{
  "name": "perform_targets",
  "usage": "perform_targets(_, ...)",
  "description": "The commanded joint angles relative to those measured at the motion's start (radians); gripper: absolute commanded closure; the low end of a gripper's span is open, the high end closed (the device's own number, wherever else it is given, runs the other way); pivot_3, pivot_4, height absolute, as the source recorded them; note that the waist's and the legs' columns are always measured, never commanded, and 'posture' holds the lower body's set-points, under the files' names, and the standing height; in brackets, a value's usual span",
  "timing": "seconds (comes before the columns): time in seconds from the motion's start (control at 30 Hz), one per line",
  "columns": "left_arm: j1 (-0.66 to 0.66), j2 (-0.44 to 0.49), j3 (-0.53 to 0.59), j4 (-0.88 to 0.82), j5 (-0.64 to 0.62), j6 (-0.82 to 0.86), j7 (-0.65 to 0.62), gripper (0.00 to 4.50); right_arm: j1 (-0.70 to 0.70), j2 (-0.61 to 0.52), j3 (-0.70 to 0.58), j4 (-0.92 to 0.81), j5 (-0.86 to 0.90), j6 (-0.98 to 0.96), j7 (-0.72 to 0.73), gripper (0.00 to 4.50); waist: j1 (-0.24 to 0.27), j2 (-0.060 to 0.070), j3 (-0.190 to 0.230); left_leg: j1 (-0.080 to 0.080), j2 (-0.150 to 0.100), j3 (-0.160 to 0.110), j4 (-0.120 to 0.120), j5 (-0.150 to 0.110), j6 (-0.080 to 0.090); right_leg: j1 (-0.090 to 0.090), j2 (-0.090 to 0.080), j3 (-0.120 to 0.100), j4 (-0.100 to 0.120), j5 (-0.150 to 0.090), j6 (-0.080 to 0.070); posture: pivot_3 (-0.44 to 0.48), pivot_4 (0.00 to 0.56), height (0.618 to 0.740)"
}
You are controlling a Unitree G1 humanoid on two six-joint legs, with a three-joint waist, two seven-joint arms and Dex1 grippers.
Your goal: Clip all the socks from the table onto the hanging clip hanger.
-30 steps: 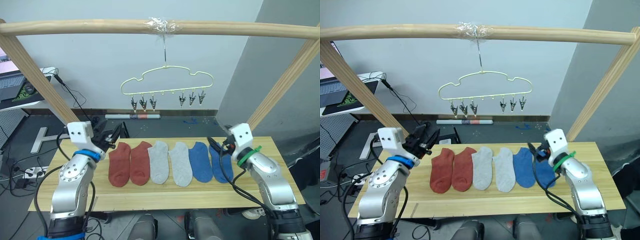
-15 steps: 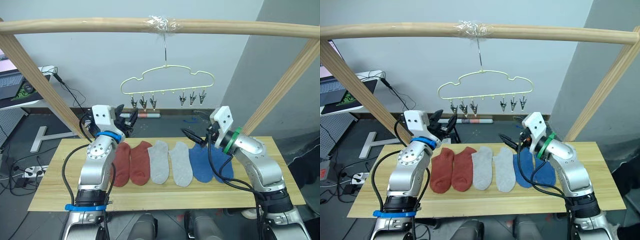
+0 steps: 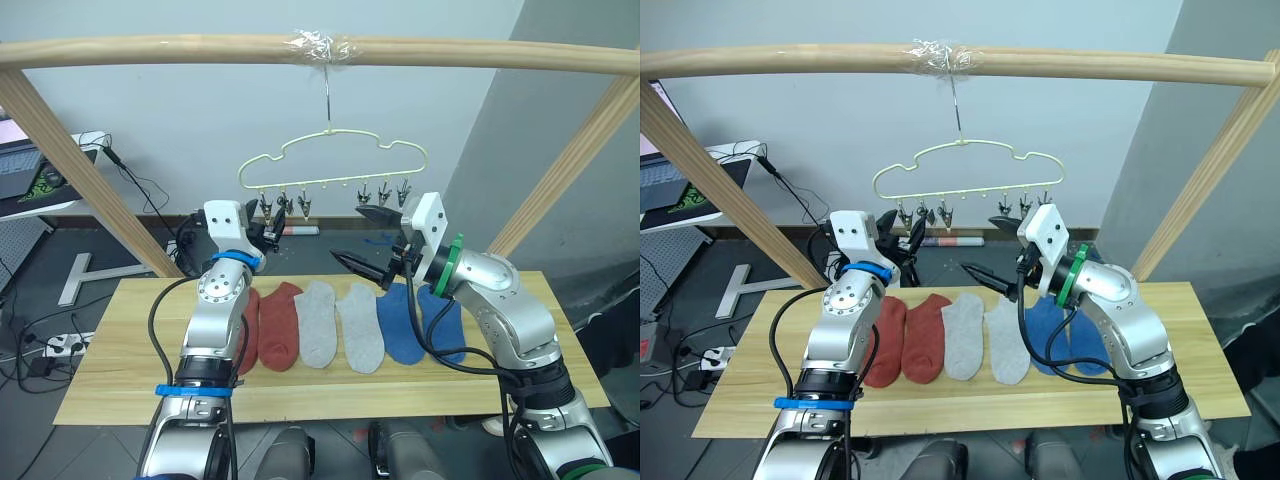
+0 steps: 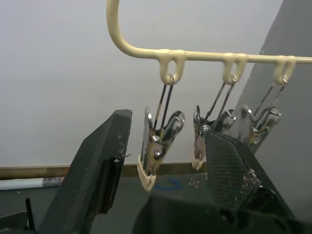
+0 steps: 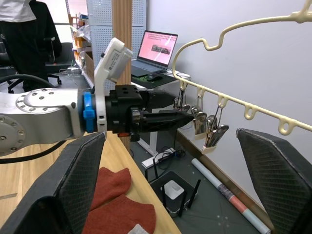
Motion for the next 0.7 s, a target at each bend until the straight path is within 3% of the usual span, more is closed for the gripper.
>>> perform_targets(0.03,-0.019,-0.002,0.000,-0.011,0.025,-0.036,0.027,1.77,-0.025,0.005,-0.015,-0.032,0.029,0.011,-0.004,0.00,-0.003,0.000,0.000,0.000,0.000,0.000,0.000,0.000,0.000,0.000,0.000,0.000,0.000,0.000,0.000,-0.060,0.187,0.740)
perform_targets(0.7,0.146,-0.008,0.030,-0.214,-0.038,0.018,0.010,1.77,-0.034,-0.001,-0.027,-0.048,0.067,0.042,-0.016,0.00,-0.006,0.000,0.000,0.000,0.000,0.000,0.000,0.000,0.000,0.000,0.000,0.001,0.000,0.000,0.000,-0.055,0.188,0.740)
